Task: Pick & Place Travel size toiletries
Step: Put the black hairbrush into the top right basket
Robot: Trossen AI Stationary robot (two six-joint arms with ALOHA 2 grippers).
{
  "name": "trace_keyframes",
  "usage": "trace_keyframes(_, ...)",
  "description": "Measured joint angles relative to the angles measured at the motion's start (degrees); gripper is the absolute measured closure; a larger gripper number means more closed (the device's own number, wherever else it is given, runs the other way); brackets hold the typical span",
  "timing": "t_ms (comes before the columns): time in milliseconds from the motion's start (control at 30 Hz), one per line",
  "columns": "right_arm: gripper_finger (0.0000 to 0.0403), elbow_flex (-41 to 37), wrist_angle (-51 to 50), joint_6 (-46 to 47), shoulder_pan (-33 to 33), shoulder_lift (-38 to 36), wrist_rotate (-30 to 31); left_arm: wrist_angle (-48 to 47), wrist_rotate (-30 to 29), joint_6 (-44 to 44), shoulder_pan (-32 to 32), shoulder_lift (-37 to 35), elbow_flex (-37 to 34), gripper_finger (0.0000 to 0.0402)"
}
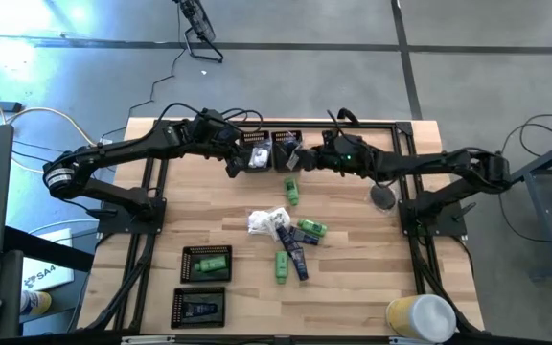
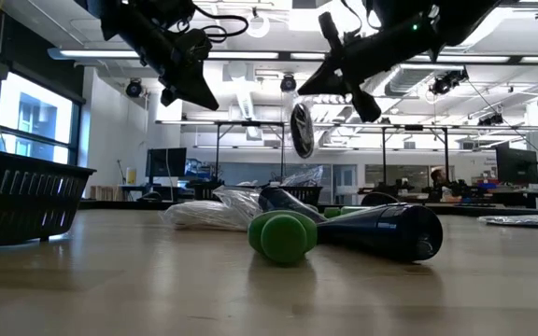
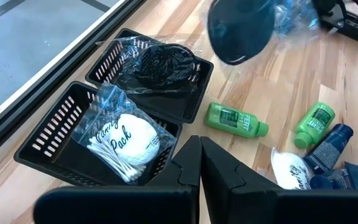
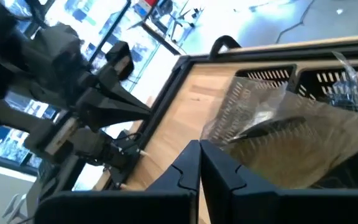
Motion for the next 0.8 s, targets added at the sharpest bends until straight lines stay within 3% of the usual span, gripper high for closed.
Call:
trace_keyframes(533,0.0401,0.03,3.05,-0.5,-2.27,1.04,-1.85,0.27,-0.83,0.0,0.0,0.0,0.0,0.0401)
trace_keyframes(800,0.0401,4.56,0.41,-3.78,-2.14,1.44,-0.42,0.25,-1.09,0.0,0.0,0.0,0.0,0.0401)
